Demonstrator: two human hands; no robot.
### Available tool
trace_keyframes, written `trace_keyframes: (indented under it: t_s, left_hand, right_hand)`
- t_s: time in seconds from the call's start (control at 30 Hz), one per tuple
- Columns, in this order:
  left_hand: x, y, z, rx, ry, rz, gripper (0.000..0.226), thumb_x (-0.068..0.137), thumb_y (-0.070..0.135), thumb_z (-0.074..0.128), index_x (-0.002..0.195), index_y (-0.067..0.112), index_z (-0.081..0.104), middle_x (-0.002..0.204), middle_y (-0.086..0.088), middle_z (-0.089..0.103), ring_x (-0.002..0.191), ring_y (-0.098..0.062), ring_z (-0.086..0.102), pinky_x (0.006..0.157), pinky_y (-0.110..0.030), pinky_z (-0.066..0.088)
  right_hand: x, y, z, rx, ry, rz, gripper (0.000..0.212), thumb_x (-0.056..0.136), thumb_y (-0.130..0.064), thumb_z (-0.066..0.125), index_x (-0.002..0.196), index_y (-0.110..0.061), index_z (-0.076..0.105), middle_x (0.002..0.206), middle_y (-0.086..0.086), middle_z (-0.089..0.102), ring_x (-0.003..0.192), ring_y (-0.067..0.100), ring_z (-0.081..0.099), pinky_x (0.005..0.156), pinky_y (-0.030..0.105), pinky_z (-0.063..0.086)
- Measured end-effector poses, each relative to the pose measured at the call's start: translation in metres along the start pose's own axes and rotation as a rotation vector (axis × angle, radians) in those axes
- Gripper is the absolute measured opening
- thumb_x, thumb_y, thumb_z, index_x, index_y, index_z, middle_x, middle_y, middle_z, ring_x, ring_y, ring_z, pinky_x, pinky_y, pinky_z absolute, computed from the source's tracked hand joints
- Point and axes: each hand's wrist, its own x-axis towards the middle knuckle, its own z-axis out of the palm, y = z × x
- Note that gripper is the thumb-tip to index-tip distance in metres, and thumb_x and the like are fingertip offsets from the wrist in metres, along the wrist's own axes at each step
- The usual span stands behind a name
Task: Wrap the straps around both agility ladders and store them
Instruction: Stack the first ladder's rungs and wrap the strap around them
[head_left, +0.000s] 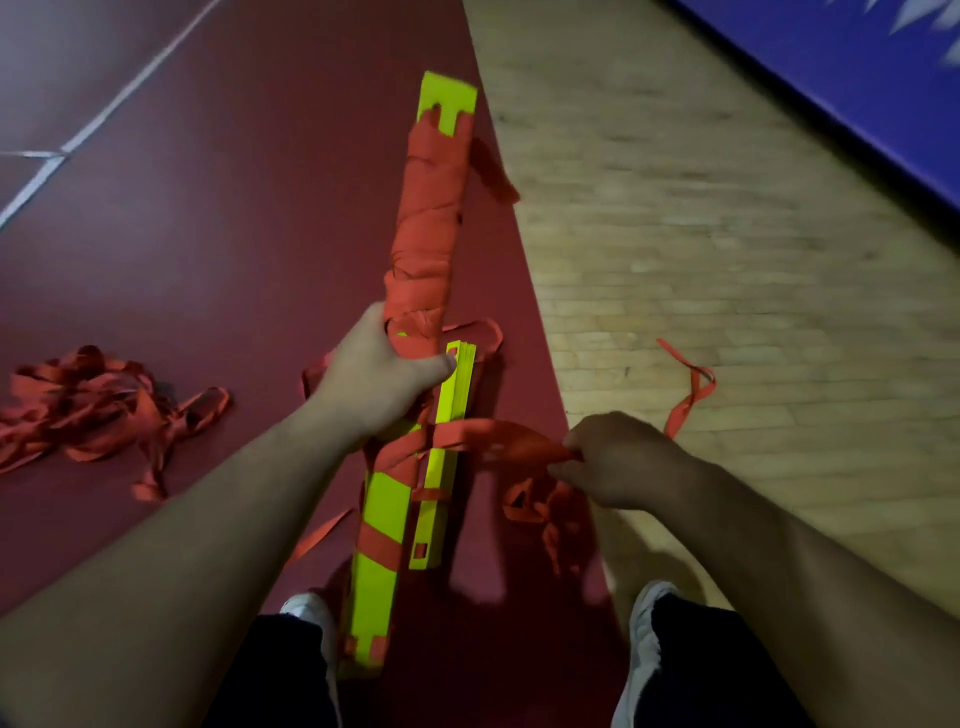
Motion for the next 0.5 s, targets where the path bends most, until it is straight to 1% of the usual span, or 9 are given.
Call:
trace_keyframes:
  t_s: [0.07,0.13,0.23,0.27,0.33,0.4,0.43,0.47,0.5]
  left_hand:
    - [-0.003,0.009,-0.001,-0.013,0.015,-0.017,0.054,0.062,0.038,0.085,0.104,0.022,0.056,0.089,0.004,0.064,0.084,-0.020,0.060,0.076,-0.031,0.043]
    - [-0.005,0.027,-0.007,-0.042,0.036,-0.015,0.065,0.051,0.049,0.079,0.106,0.025,0.056,0.093,0.002,0.067,0.088,-0.023,0.065,0.081,-0.036,0.050]
    - [-0.001,0.069,-0.026,-0.040,0.110,0.032,0.064,0.049,0.049,0.074,0.106,0.025,0.056,0.094,0.000,0.068,0.089,-0.026,0.066,0.082,-0.039,0.053]
    - [0.000,0.087,-0.035,-0.046,0.138,0.065,0.064,0.049,0.049,0.074,0.106,0.024,0.056,0.093,-0.001,0.068,0.088,-0.029,0.067,0.081,-0.040,0.054]
    - [0.002,0.124,-0.052,-0.101,0.189,0.149,0.064,0.051,0.048,0.077,0.106,0.024,0.056,0.092,-0.003,0.068,0.088,-0.033,0.068,0.079,-0.045,0.056]
    - [-0.002,0.165,-0.071,-0.164,0.277,0.244,0.062,0.056,0.045,0.077,0.109,0.025,0.054,0.096,-0.001,0.067,0.090,-0.028,0.066,0.082,-0.040,0.055]
    - [-0.006,0.187,-0.082,-0.195,0.325,0.290,0.060,0.058,0.042,0.077,0.110,0.025,0.053,0.096,0.002,0.066,0.088,-0.023,0.065,0.084,-0.037,0.055]
    - [-0.007,0.203,-0.091,-0.223,0.369,0.335,0.057,0.061,0.039,0.077,0.110,0.026,0.052,0.093,0.004,0.064,0.086,-0.019,0.064,0.084,-0.037,0.055]
    - [-0.014,0.220,-0.102,-0.233,0.410,0.371,0.053,0.063,0.035,0.077,0.108,0.027,0.051,0.090,0.007,0.062,0.082,-0.015,0.062,0.083,-0.037,0.056]
  right_hand:
    - [-0.006,0.005,-0.016,0.227,-0.121,0.082,0.022,0.094,-0.035,0.066,0.093,-0.014,0.074,0.070,0.005,0.066,0.058,0.014,0.058,0.053,0.025,0.043]
    - [-0.017,0.009,-0.041,0.433,-0.240,0.188,0.018,0.095,-0.025,0.066,0.087,-0.009,0.068,0.049,0.002,0.055,0.037,0.014,0.043,0.040,0.019,0.033]
    - [-0.028,0.001,-0.094,0.531,-0.130,0.167,0.017,0.099,-0.014,0.059,0.083,-0.011,0.062,0.046,-0.001,0.059,0.033,0.013,0.046,0.037,0.019,0.034]
    - [-0.032,-0.006,-0.117,0.559,0.039,0.098,0.017,0.099,-0.010,0.056,0.083,-0.010,0.063,0.051,0.000,0.065,0.038,0.013,0.054,0.040,0.023,0.041]
    - [-0.039,-0.023,-0.166,0.568,0.611,-0.149,0.014,0.093,-0.008,0.058,0.088,-0.012,0.070,0.074,0.002,0.075,0.063,0.016,0.067,0.062,0.033,0.055]
    - [-0.058,-0.044,-0.204,0.574,1.159,-0.423,0.019,0.087,-0.015,0.059,0.097,-0.024,0.072,0.093,-0.001,0.076,0.085,0.019,0.070,0.080,0.034,0.054]
    - [-0.069,-0.051,-0.215,0.598,1.299,-0.490,0.022,0.085,-0.017,0.057,0.099,-0.026,0.071,0.095,-0.003,0.075,0.087,0.019,0.071,0.080,0.033,0.055]
    - [-0.075,-0.052,-0.219,0.605,1.338,-0.473,0.021,0.085,-0.019,0.057,0.100,-0.026,0.070,0.094,-0.004,0.075,0.085,0.018,0.071,0.078,0.033,0.056]
    - [-0.084,-0.052,-0.221,0.549,1.250,-0.382,0.017,0.087,-0.020,0.057,0.099,-0.023,0.069,0.090,-0.003,0.074,0.080,0.020,0.071,0.073,0.035,0.058]
